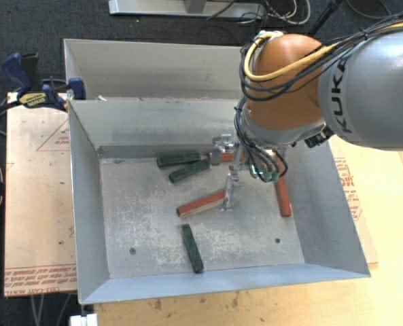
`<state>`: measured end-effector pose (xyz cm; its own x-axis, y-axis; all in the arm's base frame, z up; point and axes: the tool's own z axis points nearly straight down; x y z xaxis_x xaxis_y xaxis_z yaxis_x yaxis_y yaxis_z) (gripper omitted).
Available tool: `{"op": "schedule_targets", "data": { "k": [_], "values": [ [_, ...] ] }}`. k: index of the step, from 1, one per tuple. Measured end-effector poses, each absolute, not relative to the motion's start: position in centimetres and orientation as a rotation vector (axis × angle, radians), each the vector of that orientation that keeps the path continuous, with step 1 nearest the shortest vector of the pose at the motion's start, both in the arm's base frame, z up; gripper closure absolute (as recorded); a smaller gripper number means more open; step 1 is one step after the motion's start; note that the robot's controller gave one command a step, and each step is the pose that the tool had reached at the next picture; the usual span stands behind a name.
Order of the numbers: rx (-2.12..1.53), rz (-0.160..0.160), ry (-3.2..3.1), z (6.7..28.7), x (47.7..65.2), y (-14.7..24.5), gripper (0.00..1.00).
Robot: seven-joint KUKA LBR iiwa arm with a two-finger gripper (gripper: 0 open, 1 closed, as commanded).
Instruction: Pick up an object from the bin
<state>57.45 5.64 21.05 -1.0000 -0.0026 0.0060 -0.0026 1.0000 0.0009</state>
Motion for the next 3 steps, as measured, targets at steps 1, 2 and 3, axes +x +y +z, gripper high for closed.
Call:
{"op": "schedule_targets", "data": {
  "k": [1,2,3],
  "values": [
    [0.002,-0.002,-3.143,21.5,57.6,5.6,0.00],
    [0.093,-0.002,-3.149,17.5,58.0,6.1,0.00],
    [0.406,-0.001,-3.121,12.1,59.1,7.2,0.00]
  ]
}}
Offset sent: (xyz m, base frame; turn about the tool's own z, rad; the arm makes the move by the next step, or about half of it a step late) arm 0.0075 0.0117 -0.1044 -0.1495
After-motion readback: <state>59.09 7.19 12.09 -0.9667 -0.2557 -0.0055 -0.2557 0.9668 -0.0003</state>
